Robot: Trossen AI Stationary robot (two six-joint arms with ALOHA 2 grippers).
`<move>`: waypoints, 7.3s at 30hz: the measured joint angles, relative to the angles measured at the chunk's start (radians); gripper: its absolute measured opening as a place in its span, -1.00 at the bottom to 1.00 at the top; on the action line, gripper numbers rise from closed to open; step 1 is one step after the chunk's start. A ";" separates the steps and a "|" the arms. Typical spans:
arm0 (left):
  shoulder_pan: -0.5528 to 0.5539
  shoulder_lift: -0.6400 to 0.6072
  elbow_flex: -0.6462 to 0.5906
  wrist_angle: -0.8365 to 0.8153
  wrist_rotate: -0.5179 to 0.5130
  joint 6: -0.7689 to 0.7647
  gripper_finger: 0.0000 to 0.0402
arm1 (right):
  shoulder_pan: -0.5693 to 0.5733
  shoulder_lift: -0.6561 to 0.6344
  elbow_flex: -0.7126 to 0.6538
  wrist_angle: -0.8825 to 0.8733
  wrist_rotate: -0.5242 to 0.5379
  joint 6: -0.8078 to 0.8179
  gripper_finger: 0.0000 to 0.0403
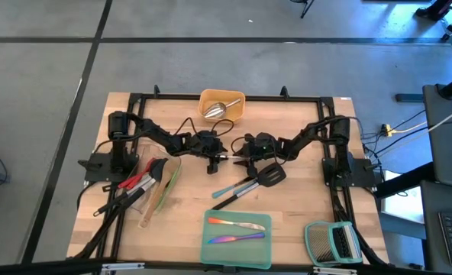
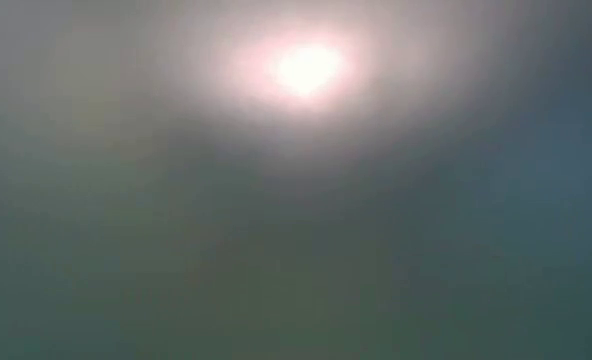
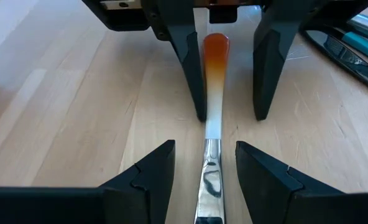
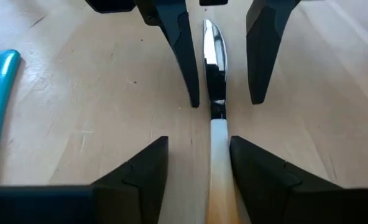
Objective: Pick & Place Kitchen Items
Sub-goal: Put the orange table knife into the green bin
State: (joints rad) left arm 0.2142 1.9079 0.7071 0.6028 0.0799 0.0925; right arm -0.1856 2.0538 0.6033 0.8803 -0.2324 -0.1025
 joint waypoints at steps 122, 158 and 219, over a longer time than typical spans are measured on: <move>0.001 0.068 0.076 -0.091 0.095 0.011 -0.62 | 0.068 -0.112 0.098 -0.208 0.178 -0.001 -0.76; -0.180 0.022 0.227 -0.507 -0.419 0.234 -0.84 | 0.062 -0.340 0.114 -0.568 0.082 0.170 0.24; -0.277 0.020 0.301 -0.434 -0.518 0.260 -0.57 | 0.057 -0.332 0.127 -0.686 -0.111 0.305 -0.90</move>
State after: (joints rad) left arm -0.0629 1.9283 1.0077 0.1686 -0.4381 0.3525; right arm -0.1287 1.7222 0.7303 0.1938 -0.3431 0.2024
